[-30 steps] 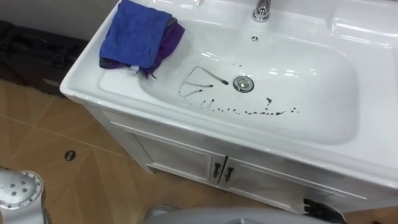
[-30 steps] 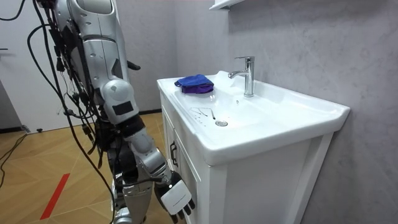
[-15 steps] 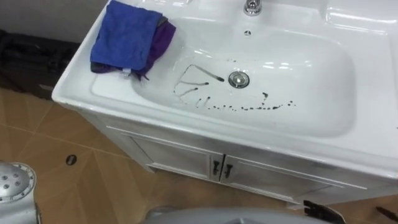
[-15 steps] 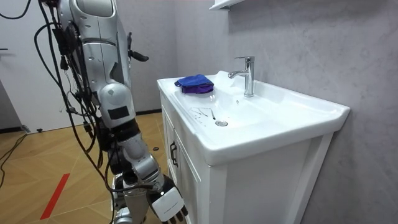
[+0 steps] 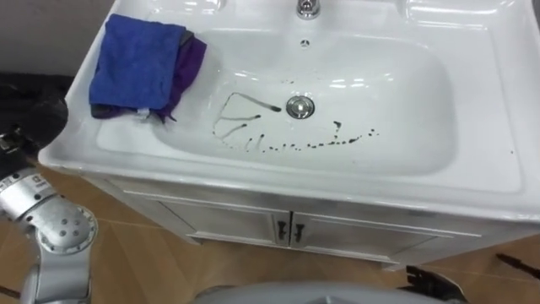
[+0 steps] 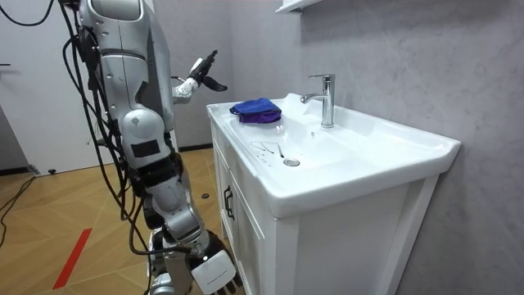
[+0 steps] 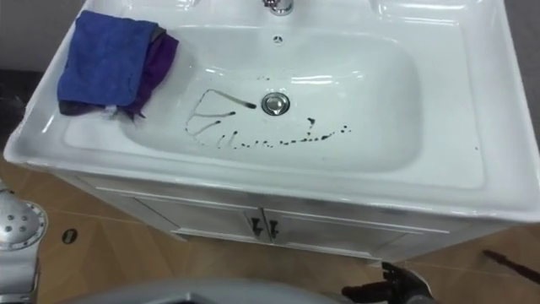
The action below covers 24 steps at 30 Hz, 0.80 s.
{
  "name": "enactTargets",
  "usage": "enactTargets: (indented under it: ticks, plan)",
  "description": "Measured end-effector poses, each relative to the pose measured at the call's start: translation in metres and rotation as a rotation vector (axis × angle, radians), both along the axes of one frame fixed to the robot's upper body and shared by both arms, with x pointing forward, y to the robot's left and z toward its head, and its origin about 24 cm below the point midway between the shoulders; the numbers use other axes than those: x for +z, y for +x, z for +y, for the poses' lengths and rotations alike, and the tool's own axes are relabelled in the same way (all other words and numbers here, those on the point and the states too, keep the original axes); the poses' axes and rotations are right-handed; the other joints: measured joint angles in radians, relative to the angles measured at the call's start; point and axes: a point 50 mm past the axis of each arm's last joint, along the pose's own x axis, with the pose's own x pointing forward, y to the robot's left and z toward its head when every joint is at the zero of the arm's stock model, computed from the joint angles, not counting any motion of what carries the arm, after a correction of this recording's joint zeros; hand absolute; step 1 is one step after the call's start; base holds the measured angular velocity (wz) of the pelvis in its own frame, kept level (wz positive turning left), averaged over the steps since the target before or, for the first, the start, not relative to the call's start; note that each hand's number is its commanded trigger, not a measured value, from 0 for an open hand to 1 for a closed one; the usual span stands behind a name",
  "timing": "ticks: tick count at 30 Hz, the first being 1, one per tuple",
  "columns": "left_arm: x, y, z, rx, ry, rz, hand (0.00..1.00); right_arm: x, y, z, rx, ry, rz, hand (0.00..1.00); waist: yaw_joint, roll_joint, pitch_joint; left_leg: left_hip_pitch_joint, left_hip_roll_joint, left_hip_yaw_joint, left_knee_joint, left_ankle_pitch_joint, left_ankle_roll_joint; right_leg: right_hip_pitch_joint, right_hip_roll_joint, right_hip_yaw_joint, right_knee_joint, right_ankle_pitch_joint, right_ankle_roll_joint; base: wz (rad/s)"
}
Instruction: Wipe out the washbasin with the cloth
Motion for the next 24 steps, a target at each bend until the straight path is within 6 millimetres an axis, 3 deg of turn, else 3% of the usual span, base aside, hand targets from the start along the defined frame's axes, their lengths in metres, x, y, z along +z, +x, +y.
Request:
enactTargets:
  ticks: [6, 8, 24]
  plan:
    - [-0.021, 0.004, -0.006, -0.042, -0.036, 0.132, 0.0, 0.0, 0.002, 0.001, 0.001, 0.007, -0.007, 0.0, -0.007, -0.006, -0.0006, 0.013, 0.002, 0.021, -0.003, 0.0, 0.0, 0.012, 0.001, 0.027, -0.001, 0.001, 0.0, -0.11]
    - [-0.026, 0.005, -0.006, -0.047, -0.046, 0.164, 0.0, 0.0, 0.002, 0.001, 0.0, 0.014, -0.008, 0.0, -0.025, -0.008, -0.0007, 0.016, 0.0, 0.025, -0.003, 0.0, 0.0, 0.02, 0.001, 0.027, -0.014, 0.002, 0.002, 0.02]
    - [-0.037, 0.019, -0.018, -0.11, -0.082, 0.273, 0.0, 0.0, 0.0, 0.001, -0.037, 0.021, 0.002, 0.0, -0.058, 0.003, 0.0001, 0.041, 0.005, 0.084, -0.023, 0.0, 0.0, 0.017, 0.007, 0.087, -0.017, 0.006, 0.001, -0.11]
